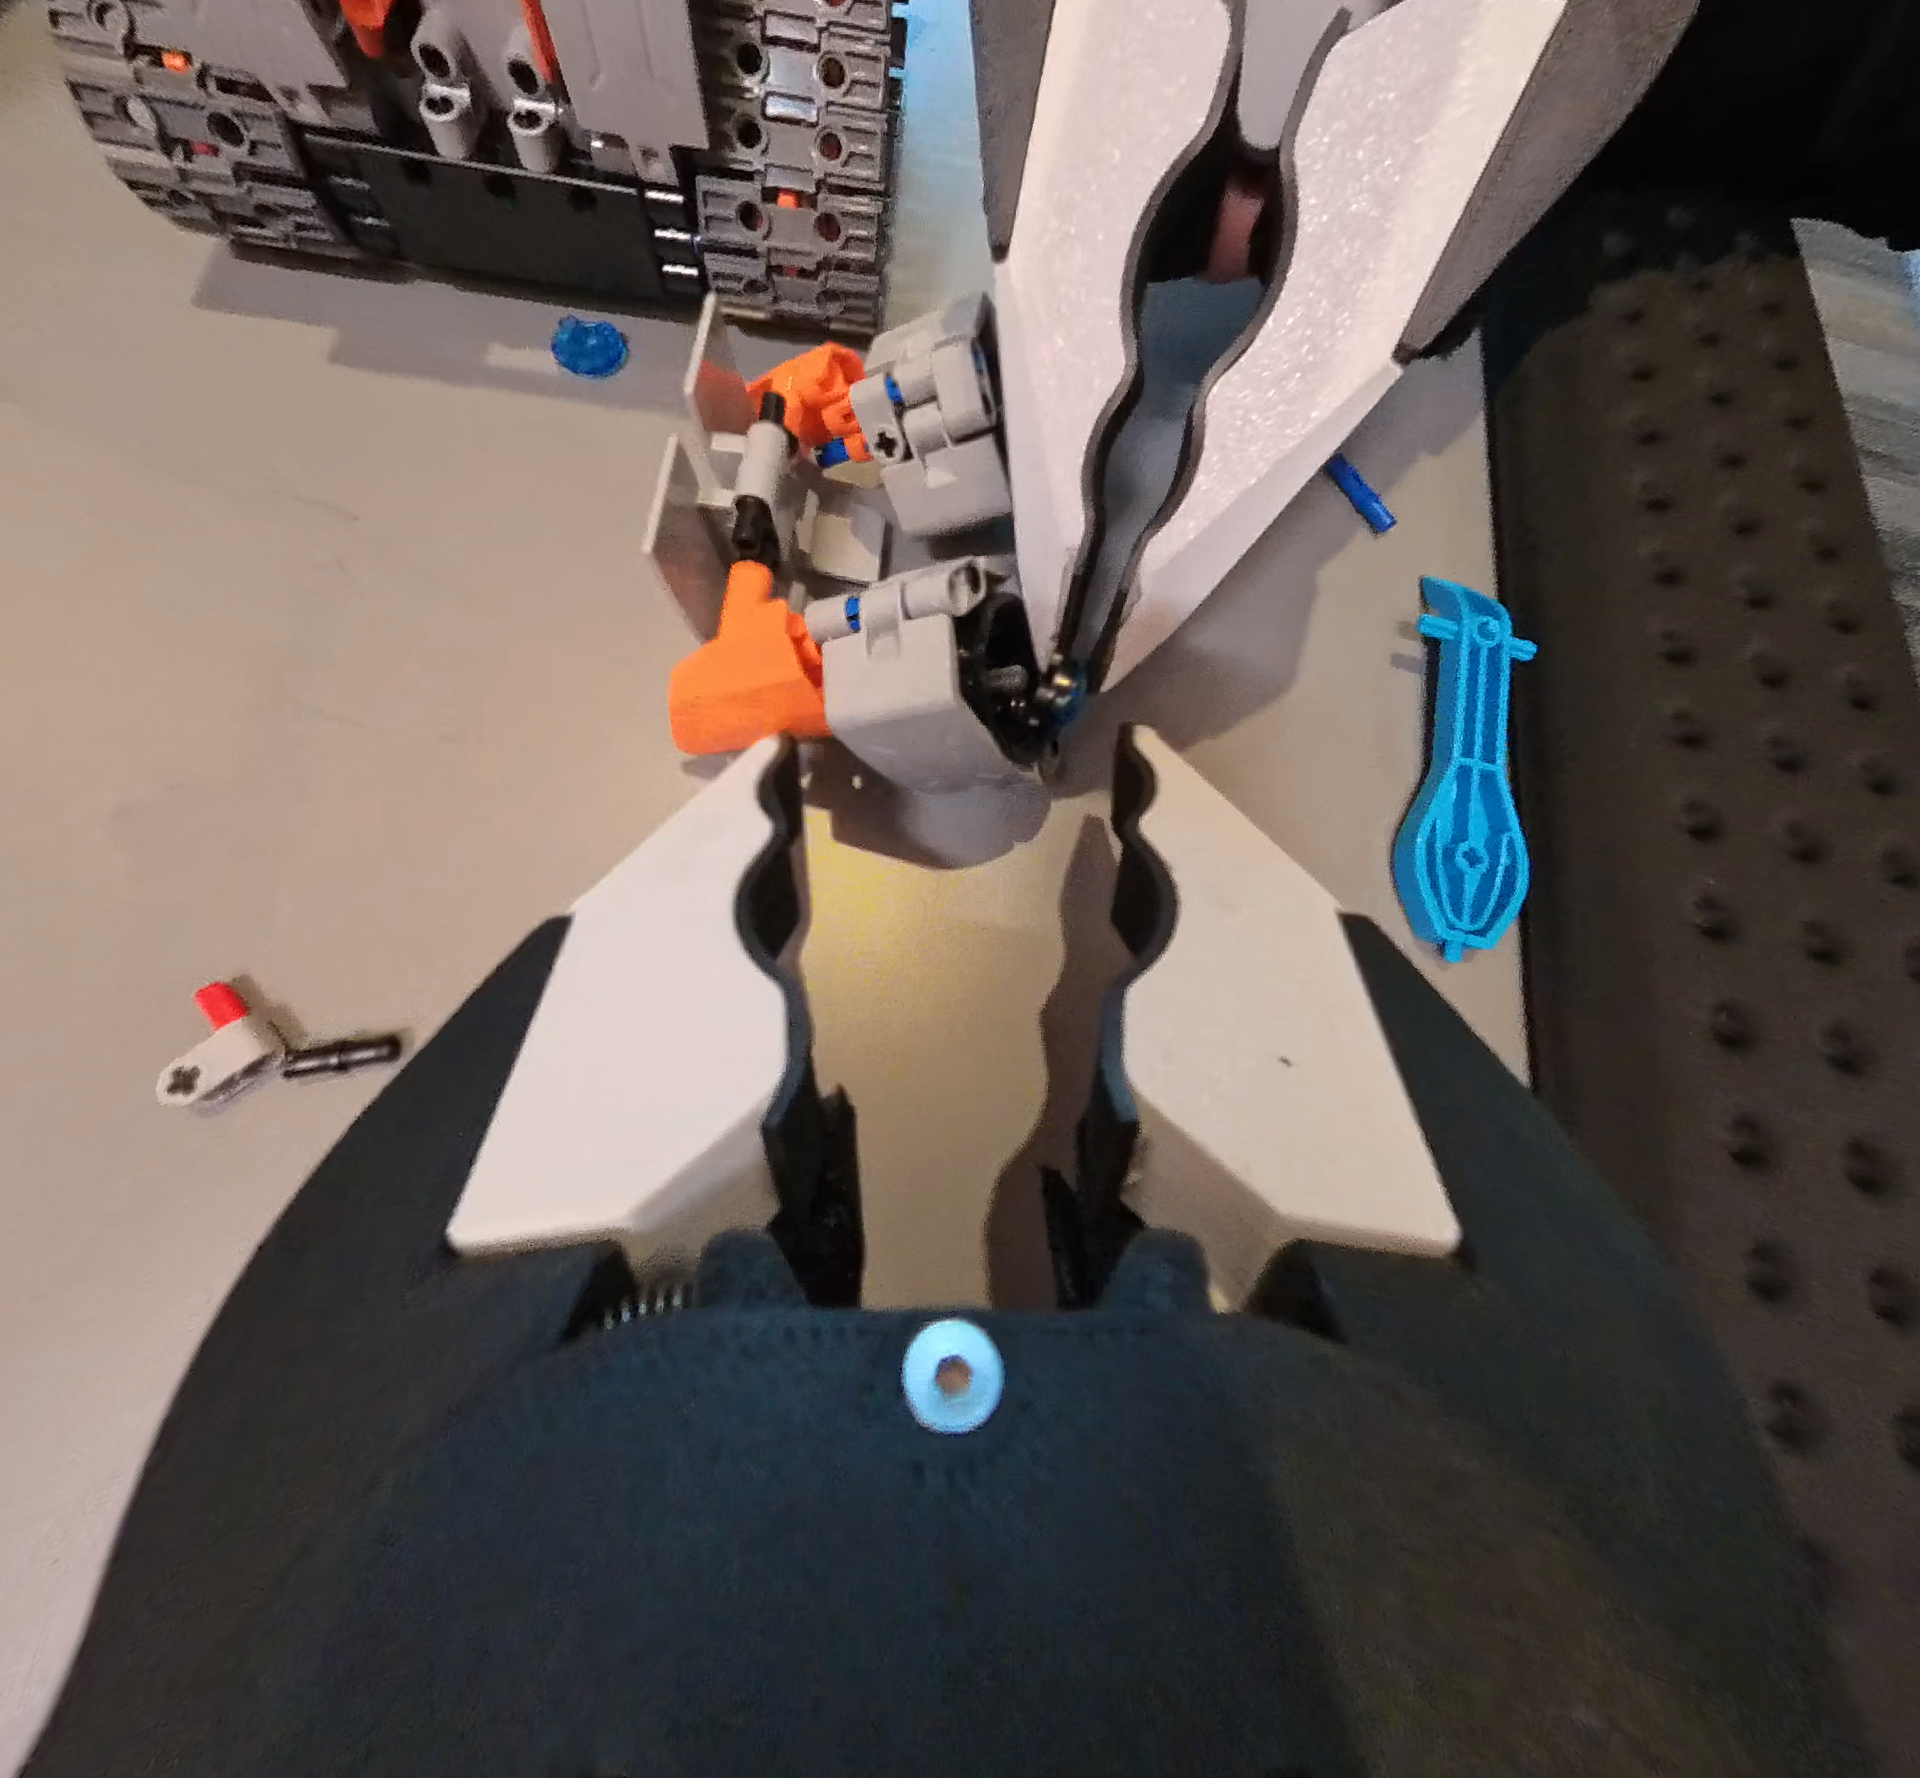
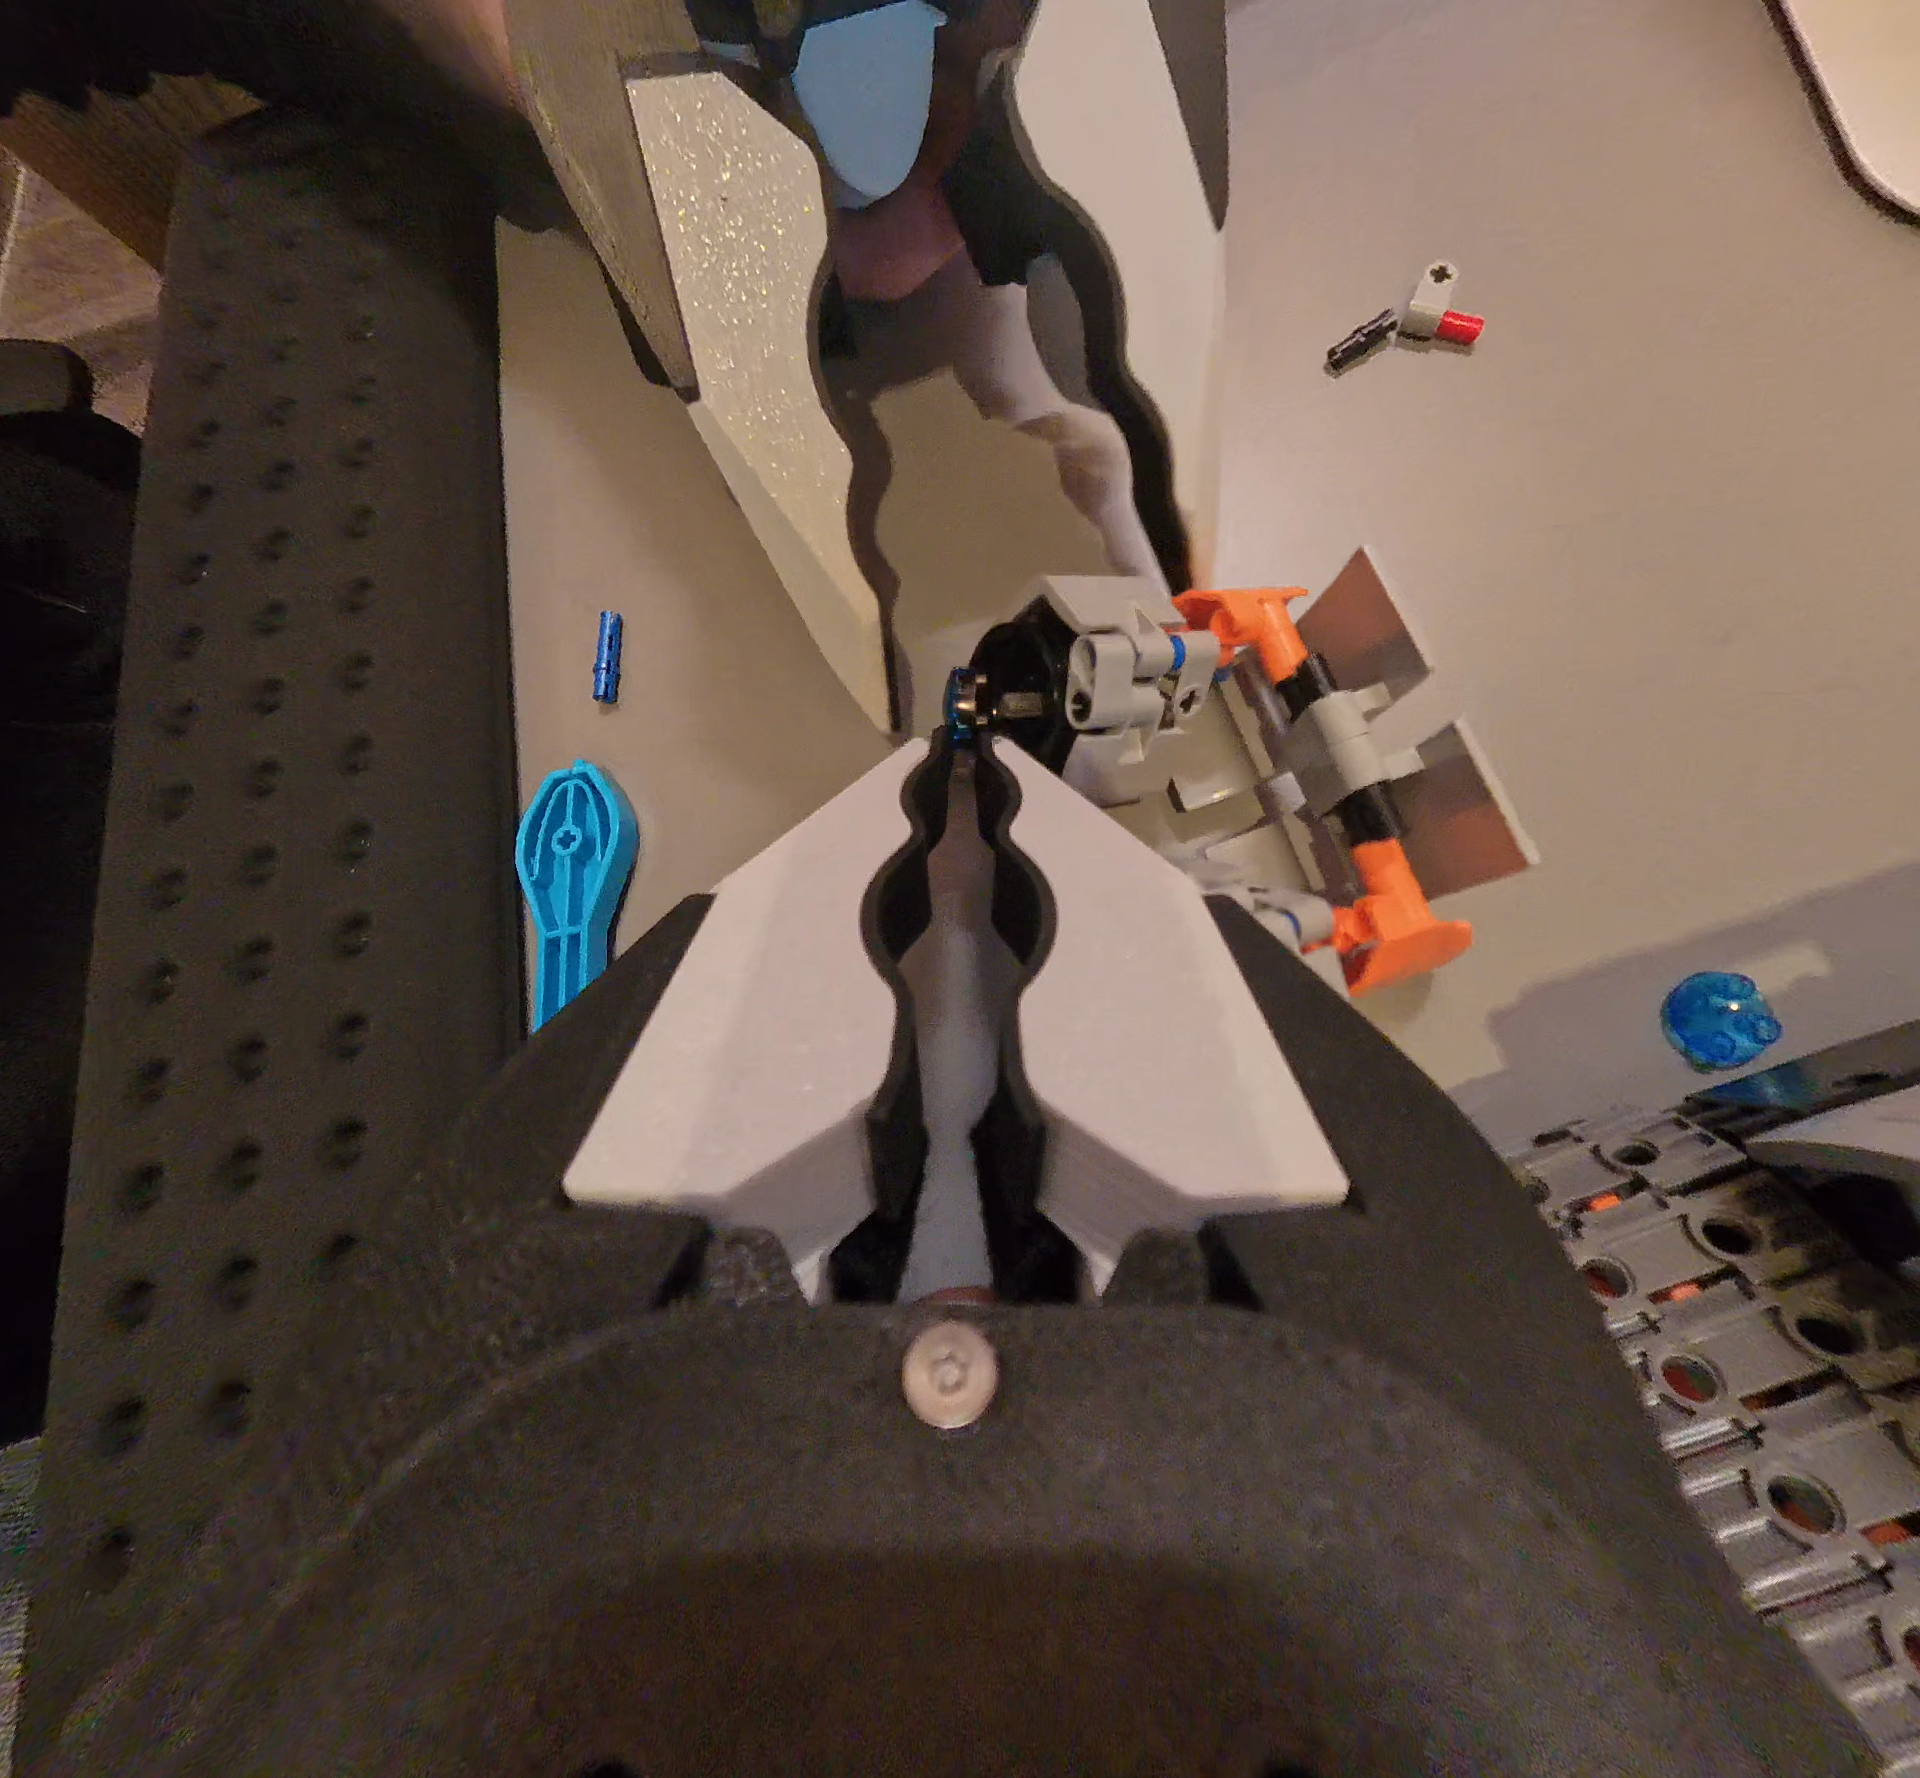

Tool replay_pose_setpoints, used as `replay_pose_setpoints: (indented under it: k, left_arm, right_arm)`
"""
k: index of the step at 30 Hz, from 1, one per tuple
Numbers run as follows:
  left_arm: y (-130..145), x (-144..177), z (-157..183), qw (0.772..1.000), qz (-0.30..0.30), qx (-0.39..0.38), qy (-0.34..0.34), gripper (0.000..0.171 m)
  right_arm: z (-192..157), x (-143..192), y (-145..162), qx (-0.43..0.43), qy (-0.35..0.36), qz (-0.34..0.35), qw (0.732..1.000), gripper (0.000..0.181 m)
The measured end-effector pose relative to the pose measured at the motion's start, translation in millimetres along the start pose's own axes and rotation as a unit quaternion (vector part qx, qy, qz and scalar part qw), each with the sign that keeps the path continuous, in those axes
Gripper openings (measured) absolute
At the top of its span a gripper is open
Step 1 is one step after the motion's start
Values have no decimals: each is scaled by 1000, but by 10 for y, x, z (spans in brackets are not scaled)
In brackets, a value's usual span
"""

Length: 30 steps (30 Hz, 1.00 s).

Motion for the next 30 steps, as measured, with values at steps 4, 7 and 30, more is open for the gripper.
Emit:
replay_pose_setpoints:
  k: [4, 7, 30]
  left_arm:
    - [-11, -24, -38, 1000, 10, 10, 4, 42]
    - [-14, -36, -62, 1000, 5, 7, 3, 45]
    - [-112, -109, -150, 1000, 13, -14, 15, 27]
  right_arm:
    - [35, 6, 11, -18, 2, -4, 1000, 2]
    - [47, 38, 11, -21, 9, -3, 1000, 2]
    - [124, 147, 57, -42, 37, -13, 998, 1]
Point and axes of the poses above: each gripper's, where its closed fingertips meet, x back along the fingers, y out of its underside, z = x × y across the jaws, the point moved 10 cm from there along x, back along the fingers, and after that the axes turned 11 degrees about -x, right-handed, at the moved point
